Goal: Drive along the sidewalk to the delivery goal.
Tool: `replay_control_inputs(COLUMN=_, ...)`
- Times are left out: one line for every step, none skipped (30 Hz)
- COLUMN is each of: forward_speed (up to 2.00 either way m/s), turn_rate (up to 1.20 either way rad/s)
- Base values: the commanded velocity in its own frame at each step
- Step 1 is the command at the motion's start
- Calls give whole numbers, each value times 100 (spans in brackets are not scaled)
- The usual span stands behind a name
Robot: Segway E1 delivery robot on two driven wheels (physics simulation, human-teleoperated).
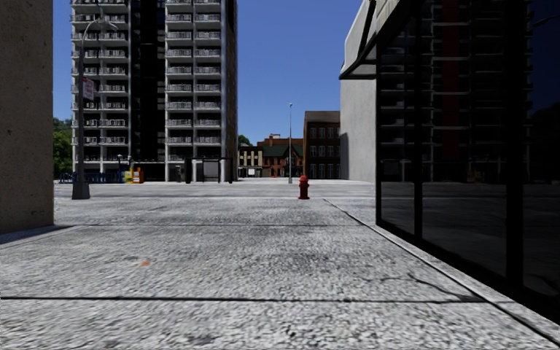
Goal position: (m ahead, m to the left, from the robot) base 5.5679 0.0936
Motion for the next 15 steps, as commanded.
replay_control_inputs(forward_speed=200, turn_rate=0)
replay_control_inputs(forward_speed=200, turn_rate=0)
replay_control_inputs(forward_speed=200, turn_rate=0)
replay_control_inputs(forward_speed=200, turn_rate=0)
replay_control_inputs(forward_speed=200, turn_rate=0)
replay_control_inputs(forward_speed=200, turn_rate=0)
replay_control_inputs(forward_speed=200, turn_rate=0)
replay_control_inputs(forward_speed=200, turn_rate=0)
replay_control_inputs(forward_speed=200, turn_rate=0)
replay_control_inputs(forward_speed=200, turn_rate=0)
replay_control_inputs(forward_speed=200, turn_rate=0)
replay_control_inputs(forward_speed=200, turn_rate=0)
replay_control_inputs(forward_speed=200, turn_rate=0)
replay_control_inputs(forward_speed=200, turn_rate=0)
replay_control_inputs(forward_speed=200, turn_rate=0)
